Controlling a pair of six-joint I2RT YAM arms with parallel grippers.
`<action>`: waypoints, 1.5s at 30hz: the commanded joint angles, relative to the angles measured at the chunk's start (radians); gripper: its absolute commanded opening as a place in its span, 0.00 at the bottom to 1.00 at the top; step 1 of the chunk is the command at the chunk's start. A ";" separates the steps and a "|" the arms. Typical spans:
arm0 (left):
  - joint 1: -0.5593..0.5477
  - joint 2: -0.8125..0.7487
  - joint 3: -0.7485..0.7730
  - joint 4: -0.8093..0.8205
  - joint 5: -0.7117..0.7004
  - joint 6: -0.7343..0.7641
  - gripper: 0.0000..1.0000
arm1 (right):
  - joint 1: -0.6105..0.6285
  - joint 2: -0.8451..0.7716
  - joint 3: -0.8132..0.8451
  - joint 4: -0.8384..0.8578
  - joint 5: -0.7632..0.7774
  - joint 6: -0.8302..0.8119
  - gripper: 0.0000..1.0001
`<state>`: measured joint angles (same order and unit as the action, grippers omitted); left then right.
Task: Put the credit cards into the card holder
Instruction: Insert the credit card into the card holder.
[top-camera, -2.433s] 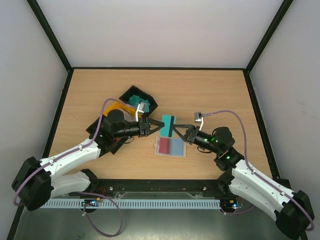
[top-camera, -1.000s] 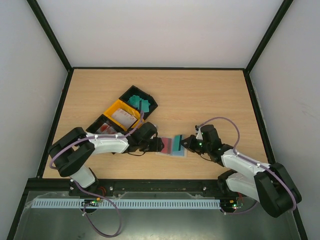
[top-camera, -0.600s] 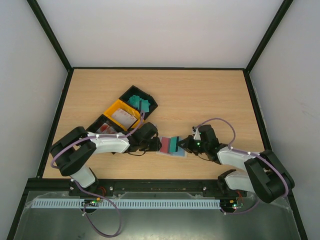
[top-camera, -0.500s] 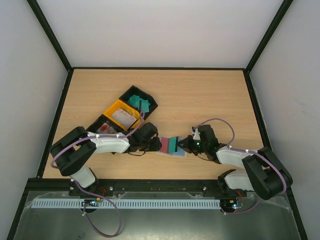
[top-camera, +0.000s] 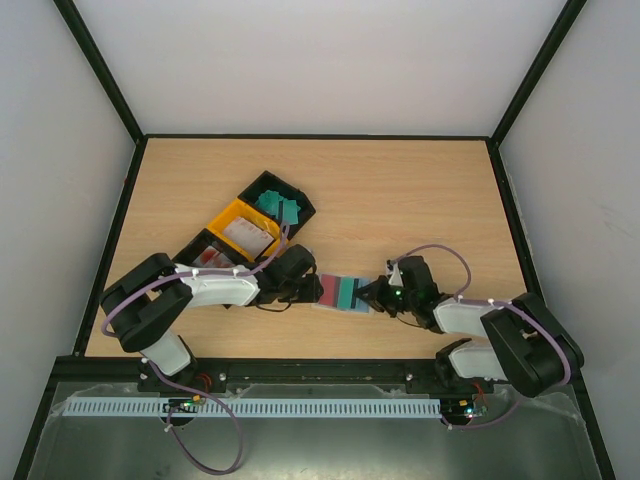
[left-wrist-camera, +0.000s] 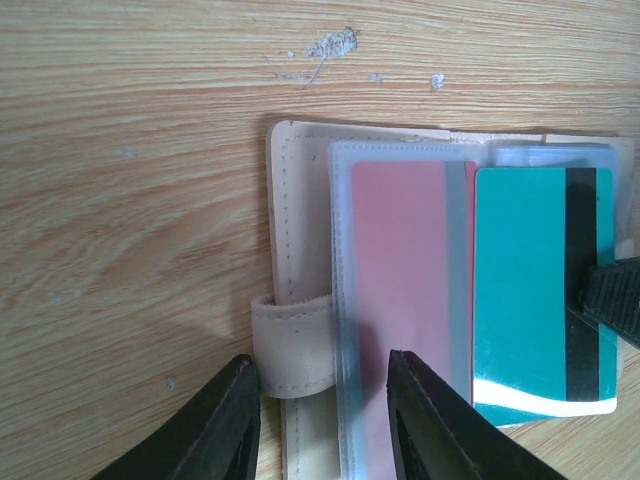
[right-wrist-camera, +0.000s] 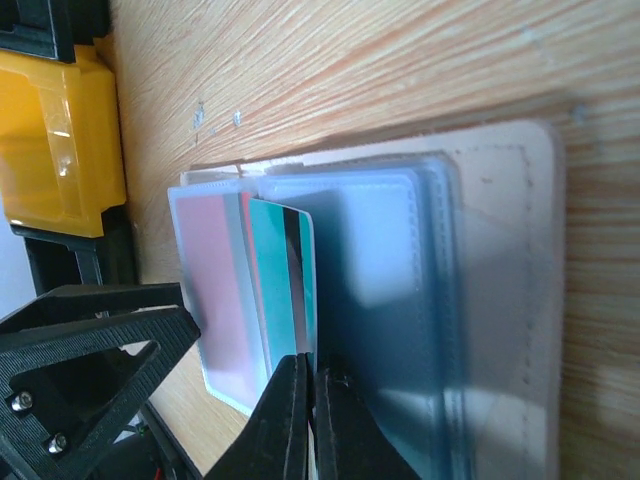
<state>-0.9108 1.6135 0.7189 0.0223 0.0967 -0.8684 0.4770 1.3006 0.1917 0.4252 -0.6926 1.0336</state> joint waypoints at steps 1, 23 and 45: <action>-0.004 0.031 -0.024 -0.045 -0.016 -0.003 0.38 | -0.003 -0.029 -0.047 -0.036 0.037 0.033 0.02; -0.004 0.038 -0.034 -0.021 0.015 0.000 0.37 | 0.072 0.131 -0.006 0.160 0.015 0.083 0.02; -0.005 0.037 -0.053 -0.014 0.017 0.002 0.25 | 0.085 0.026 -0.001 0.018 0.211 0.028 0.02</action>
<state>-0.9104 1.6192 0.6998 0.0635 0.1047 -0.8680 0.5575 1.2850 0.1963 0.4484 -0.5243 1.0683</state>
